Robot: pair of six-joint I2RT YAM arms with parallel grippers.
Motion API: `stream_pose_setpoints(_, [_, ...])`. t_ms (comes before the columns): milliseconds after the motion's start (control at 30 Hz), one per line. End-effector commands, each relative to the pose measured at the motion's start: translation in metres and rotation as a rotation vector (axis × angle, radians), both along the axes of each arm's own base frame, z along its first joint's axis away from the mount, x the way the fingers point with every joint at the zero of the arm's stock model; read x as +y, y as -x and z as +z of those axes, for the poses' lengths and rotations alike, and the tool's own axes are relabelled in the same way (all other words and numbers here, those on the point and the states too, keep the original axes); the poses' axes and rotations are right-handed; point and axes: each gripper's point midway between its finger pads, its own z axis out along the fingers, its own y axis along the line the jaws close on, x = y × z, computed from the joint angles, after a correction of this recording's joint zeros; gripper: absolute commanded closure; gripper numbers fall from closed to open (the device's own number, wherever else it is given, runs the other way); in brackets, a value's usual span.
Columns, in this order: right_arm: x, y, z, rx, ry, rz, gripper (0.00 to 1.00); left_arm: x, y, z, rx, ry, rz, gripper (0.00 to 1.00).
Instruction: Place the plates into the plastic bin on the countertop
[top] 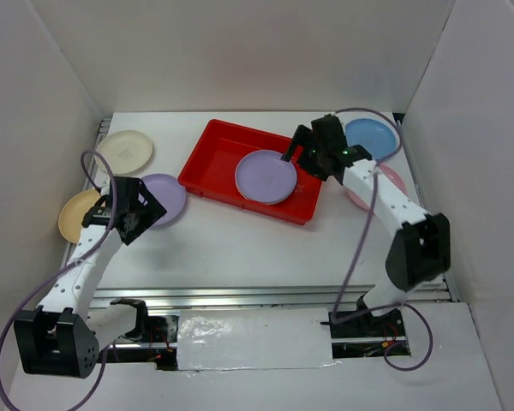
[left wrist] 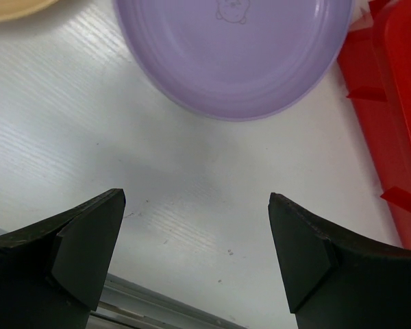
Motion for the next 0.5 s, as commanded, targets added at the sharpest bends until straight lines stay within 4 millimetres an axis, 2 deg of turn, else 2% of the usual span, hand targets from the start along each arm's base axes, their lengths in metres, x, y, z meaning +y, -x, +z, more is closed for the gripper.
stream_pose_setpoints(0, [0.005,0.028,0.093,-0.263,-0.023,0.081,0.00,0.009,0.004,-0.008,-0.039,0.016,0.116,0.01])
stream_pose_setpoints(33, [0.007,0.036,0.088,-0.281,-0.026,0.106,0.00,0.010,0.001,-0.008,-0.066,0.029,0.152,0.01])
stream_pose_setpoints(67, [0.015,0.054,0.106,-0.337,-0.062,0.186,0.00,0.015,0.001,-0.009,-0.081,0.024,0.181,0.01])
stream_pose_setpoints(100, [0.021,0.067,0.093,-0.326,-0.074,0.237,0.00,0.016,0.004,-0.018,-0.073,0.028,0.202,0.01])
stream_pose_setpoints(133, [0.027,0.075,0.100,-0.358,-0.104,0.280,0.00,0.017,0.002,-0.020,-0.091,0.045,0.232,0.01])
stream_pose_setpoints(167, [0.035,0.092,0.110,-0.383,-0.147,0.354,0.00,0.018,-0.003,-0.024,-0.114,0.064,0.252,0.01])
stream_pose_setpoints(233, [0.043,0.109,0.100,-0.375,-0.183,0.428,0.00,0.018,-0.009,-0.028,-0.135,0.097,0.287,0.01])
stream_pose_setpoints(300, [0.050,0.132,0.106,-0.394,-0.244,0.512,0.00,0.020,-0.019,-0.030,-0.171,0.107,0.326,0.01])
stream_pose_setpoints(333, [0.050,0.140,0.096,-0.388,-0.255,0.531,0.00,0.021,-0.024,-0.035,-0.169,0.118,0.350,0.01])
stream_pose_setpoints(400, [0.052,0.157,0.110,-0.431,-0.293,0.578,0.00,0.021,-0.036,-0.035,-0.189,0.130,0.374,0.01])
stream_pose_setpoints(433, [0.051,0.163,0.094,-0.407,-0.300,0.580,0.00,0.031,-0.039,-0.043,-0.166,0.130,0.422,0.01])
stream_pose_setpoints(467, [0.049,0.170,0.098,-0.425,-0.307,0.589,0.00,0.032,-0.043,-0.045,-0.155,0.127,0.435,0.01])
